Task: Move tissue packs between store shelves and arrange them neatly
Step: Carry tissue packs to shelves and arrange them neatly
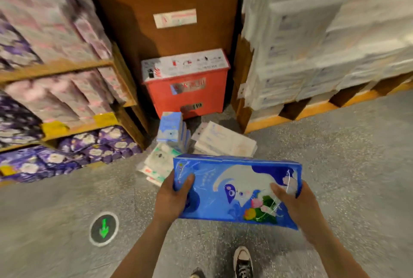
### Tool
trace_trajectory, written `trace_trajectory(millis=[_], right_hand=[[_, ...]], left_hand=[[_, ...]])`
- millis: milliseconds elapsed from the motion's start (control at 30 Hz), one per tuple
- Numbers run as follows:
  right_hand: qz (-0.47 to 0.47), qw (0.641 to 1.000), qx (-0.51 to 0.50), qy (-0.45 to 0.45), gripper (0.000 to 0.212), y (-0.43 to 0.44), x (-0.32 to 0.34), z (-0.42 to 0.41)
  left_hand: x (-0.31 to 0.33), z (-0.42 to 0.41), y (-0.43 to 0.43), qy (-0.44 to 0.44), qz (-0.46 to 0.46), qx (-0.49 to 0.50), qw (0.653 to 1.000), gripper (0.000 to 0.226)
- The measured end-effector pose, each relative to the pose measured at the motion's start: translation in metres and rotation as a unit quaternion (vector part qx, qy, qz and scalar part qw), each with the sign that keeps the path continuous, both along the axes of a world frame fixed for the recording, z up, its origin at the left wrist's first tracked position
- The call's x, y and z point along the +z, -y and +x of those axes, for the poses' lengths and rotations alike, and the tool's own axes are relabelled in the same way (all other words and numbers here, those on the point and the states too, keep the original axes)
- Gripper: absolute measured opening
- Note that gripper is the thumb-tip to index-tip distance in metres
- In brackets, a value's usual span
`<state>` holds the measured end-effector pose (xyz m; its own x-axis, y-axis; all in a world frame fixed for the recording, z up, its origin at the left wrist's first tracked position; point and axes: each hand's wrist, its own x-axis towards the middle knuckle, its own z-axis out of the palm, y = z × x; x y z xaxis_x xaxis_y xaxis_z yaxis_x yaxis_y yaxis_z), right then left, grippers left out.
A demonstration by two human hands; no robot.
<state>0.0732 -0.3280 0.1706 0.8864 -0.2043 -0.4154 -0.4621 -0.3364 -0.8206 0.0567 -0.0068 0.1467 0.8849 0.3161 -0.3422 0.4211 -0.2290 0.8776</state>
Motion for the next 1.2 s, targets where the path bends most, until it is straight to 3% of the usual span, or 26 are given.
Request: trace_trajectory(millis=[233, 333, 467, 567, 667, 833, 1000, 1100, 1200], right_hand=[[0.061, 0.990, 0.096, 0.082, 0.021, -0.054, 0.157, 0.011], [0.087, 0.980, 0.149, 0.094, 0.025, -0.086, 0.196, 0.019], [0.109, 0.958, 0.243, 0.106, 0.028, -0.157, 0.235, 0.018], [0.124, 0.930, 0.326, 0.115, 0.026, -0.234, 0.257, -0.001], [0.144, 0.893, 0.407, 0.125, 0.023, -0.326, 0.276, -0.039], [0.172, 0.830, 0.512, 0.135, 0.039, -0.497, 0.303, -0.135], [0.214, 0.754, 0.604, 0.143, 0.028, -0.658, 0.342, -0.271], [0.240, 0.700, 0.654, 0.159, 0.035, -0.745, 0.369, -0.356], [0.266, 0.640, 0.699, 0.175, 0.020, -0.817, 0.390, -0.438]], left_hand=[[0.159, -0.039, -0.039, 0.065, 0.045, 0.100, 0.992, 0.026], [0.192, -0.069, -0.064, 0.079, 0.049, 0.164, 0.982, 0.031], [0.228, -0.123, -0.107, 0.099, 0.058, 0.246, 0.962, 0.017], [0.254, -0.182, -0.157, 0.109, 0.075, 0.319, 0.938, 0.018], [0.275, -0.260, -0.218, 0.110, 0.116, 0.401, 0.902, 0.021], [0.313, -0.414, -0.323, 0.122, 0.194, 0.497, 0.837, 0.021], [0.366, -0.581, -0.409, 0.137, 0.256, 0.578, 0.762, 0.022], [0.394, -0.673, -0.446, 0.160, 0.293, 0.635, 0.697, 0.041], [0.410, -0.755, -0.468, 0.152, 0.329, 0.689, 0.628, 0.060]])
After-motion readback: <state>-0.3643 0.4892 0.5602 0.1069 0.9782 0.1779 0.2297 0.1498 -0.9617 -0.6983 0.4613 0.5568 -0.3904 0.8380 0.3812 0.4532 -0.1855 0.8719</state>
